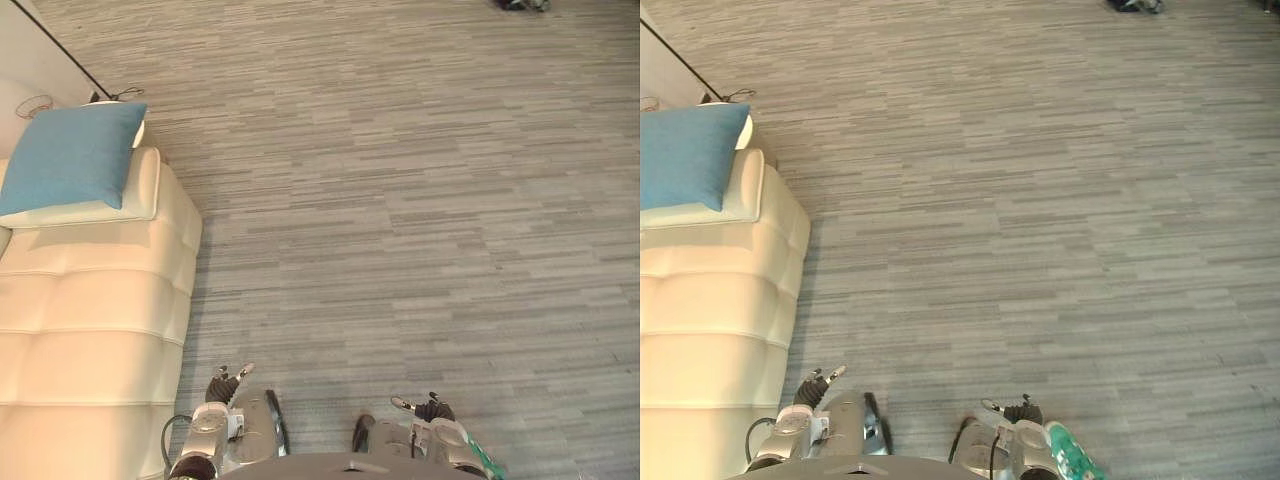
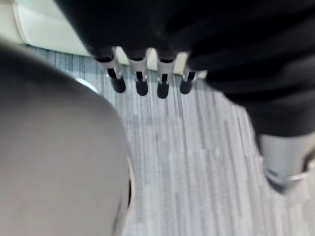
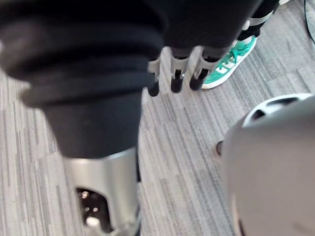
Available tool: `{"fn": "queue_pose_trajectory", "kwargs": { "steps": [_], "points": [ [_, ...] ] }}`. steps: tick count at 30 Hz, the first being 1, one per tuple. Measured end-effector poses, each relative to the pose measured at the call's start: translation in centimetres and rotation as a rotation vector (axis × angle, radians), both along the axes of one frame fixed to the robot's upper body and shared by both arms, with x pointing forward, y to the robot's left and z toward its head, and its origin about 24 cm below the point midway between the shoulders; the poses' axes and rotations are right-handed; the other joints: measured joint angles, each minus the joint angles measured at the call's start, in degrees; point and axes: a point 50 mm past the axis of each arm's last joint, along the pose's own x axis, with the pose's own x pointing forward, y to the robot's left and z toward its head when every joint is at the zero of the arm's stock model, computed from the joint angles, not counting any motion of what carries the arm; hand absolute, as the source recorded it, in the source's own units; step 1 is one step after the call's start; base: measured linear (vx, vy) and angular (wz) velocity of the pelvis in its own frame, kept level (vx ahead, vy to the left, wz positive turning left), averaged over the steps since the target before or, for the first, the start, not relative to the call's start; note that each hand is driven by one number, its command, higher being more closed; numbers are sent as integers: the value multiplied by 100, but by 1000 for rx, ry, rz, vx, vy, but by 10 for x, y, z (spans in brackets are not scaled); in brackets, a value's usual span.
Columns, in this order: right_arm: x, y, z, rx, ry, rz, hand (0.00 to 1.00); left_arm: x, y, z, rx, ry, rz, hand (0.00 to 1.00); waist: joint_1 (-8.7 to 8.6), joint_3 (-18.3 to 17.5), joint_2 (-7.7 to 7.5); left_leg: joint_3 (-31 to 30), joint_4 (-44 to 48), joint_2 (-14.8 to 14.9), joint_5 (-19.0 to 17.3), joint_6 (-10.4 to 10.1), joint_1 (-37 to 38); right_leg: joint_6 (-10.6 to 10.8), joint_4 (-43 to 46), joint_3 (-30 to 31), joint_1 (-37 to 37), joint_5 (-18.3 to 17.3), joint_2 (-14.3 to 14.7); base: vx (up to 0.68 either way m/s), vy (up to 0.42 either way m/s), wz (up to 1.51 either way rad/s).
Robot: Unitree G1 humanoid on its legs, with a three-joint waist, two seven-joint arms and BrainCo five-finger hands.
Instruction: Pick up cushions and gather them together orderly.
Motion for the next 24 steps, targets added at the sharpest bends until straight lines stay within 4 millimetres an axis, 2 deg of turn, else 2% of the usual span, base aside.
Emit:
{"fn": "queue_pose_trajectory", "kwargs": {
  "steps": [1, 2, 3, 5, 6, 7, 8, 9, 10, 11, 12, 13, 14, 16, 17, 18, 19, 20, 21, 22, 23, 24],
  "points": [
    [-1, 0, 0, 1, 2, 0, 0, -1, -1, 0, -6, -2, 6, 0, 24, -13, 22, -24, -627, -61, 394, 24, -8, 89, 0, -25, 112, -102, -21, 464, 253, 14],
    [-3, 3, -2, 8, 13, 1, 0, -1, 0, 0, -12, -5, 26, 0, 119, -71, -85, 64, -895, -269, 923, 224, 144, 223, -30, 17, 296, -218, -176, 483, 204, 20],
    [-3, 11, -4, 28, 18, 6, 0, -3, 6, -1, 2, 1, 40, 0, 117, -214, -279, 125, -935, -431, 863, 265, 192, 170, -290, 111, 384, -134, -210, 595, 211, 15],
    [0, 21, -5, 56, 19, 10, 0, -2, 13, 0, -2, -7, 65, 0, 196, -249, -372, 124, -444, -374, 522, 447, 73, 239, -933, 239, 752, 370, -159, 537, 194, 14],
    [2, 22, -5, 58, 15, 13, 0, -2, 17, 1, -1, -8, 84, 0, 211, -244, -400, 139, -97, -366, 479, 507, 68, 245, -1079, 336, 968, 624, -191, 446, 226, 14],
    [1, 23, -5, 58, 16, 15, 0, -3, 18, 0, -2, -7, 91, 0, 227, -263, -431, 152, 114, -380, 469, 507, 50, 280, -1042, 403, 1050, 719, -232, 362, 224, 5],
    [-6, 19, -8, 42, 43, 26, 0, -12, 17, -5, -5, 31, 97, 0, 277, -481, -492, 95, -88, -568, 270, 454, 166, 386, -453, 590, 899, 758, -340, 334, 233, -7],
    [-10, 16, -9, 36, 58, 26, 0, -19, 15, -8, -11, 58, 94, 0, 272, -620, -419, 52, -320, -608, 61, 503, 352, 453, -66, 636, 738, 718, -371, 356, 230, 15],
    [-13, 15, -10, 33, 76, 37, 0, -27, 16, -12, -3, 92, 78, 0, 128, -699, -482, -52, -712, -921, -173, 517, 822, 785, 1632, 897, 151, 760, -760, 417, 160, 46],
    [-14, 17, -11, 37, 80, 41, 0, -26, 21, -11, 15, 98, 57, 0, 71, -666, -573, -149, -805, -1067, -190, 572, 1008, 969, 2556, 1067, -175, 840, -890, 499, 112, 82],
    [-19, 18, -13, 48, 92, 35, 0, -27, 24, -11, 26, 105, 47, 0, 8, -620, -639, -298, -917, -1191, -225, 621, 1255, 881, 3483, 1066, -507, 782, -954, 468, 32, 79],
    [-20, 15, -13, 38, 92, 33, 0, -28, 27, -12, 35, 114, 50, 0, -21, -552, -606, -399, -1152, -1266, -229, 630, 1622, 637, 4081, 982, -830, 551, -951, 377, 15, 65],
    [-19, 12, -12, 29, 90, 41, 0, -29, 27, -12, 34, 121, 50, 0, -16, -536, -583, -481, -1332, -1275, -228, 627, 1863, 437, 4195, 830, -942, 339, -887, 372, -3, 48],
    [-18, 10, -11, 21, 87, 46, 0, -32, 25, -14, 31, 134, 47, 0, -30, -515, -537, -650, -1684, -1229, -216, 609, 2359, 168, 3779, 559, -1200, -72, -635, 372, -62, 51],
    [-13, 11, -9, 17, 74, 64, 0, -34, 24, -15, 27, 149, 45, 0, -105, -506, -515, -869, -1877, -1141, -219, 599, 2589, 50, 2803, 500, -1555, -264, -325, 371, -129, 60],
    [-11, 10, -8, 14, 65, 64, 0, -34, 23, -16, 25, 153, 45, 0, -125, -496, -498, -944, -1945, -1092, -223, 572, 2634, 41, 2479, 530, -1666, -263, -228, 432, -203, 72],
    [-6, 8, -6, 6, 48, 66, 0, -31, 21, -15, 20, 147, 42, 0, -171, -455, -439, -1096, -2056, -976, -241, 461, 2722, 42, 1768, 622, -1877, -143, -35, 348, -223, 61],
    [-4, 6, -5, -1, 43, 66, 0, -32, 19, -16, 17, 150, 39, 0, -188, -427, -409, -1242, -2170, -885, -248, 376, 2814, 102, 945, 750, -1982, 207, 96, 361, -247, 86],
    [-7, 4, -6, -4, 50, 59, 0, -32, 18, -16, 17, 153, 33, 0, -204, -402, -442, -1450, -2283, -843, -286, 271, 2938, 167, -15, 993, -1963, 707, 142, 311, -229, 81],
    [-9, 3, -6, -3, 54, 46, 0, -32, 19, -16, 18, 152, 33, 0, -207, -378, -481, -1541, -2328, -844, -320, 212, 2995, 207, -387, 1099, -1945, 947, 136, 344, -288, 93],
    [-12, 0, -7, -2, 62, 26, 0, -33, 19, -16, 17, 154, 39, 0, -214, -312, -483, -1731, -2350, -791, -445, 67, 3173, 309, -465, 1247, -1838, 1654, 98, 357, -303, 92],
    [-14, -4, -7, -9, 72, 20, 0, -33, 18, -17, 9, 157, 53, 0, -243, -298, -436, -1909, -2339, -691, -542, 76, 3272, 277, -143, 1275, -1805, 1722, 198, 430, -353, 88]
  ]
}}
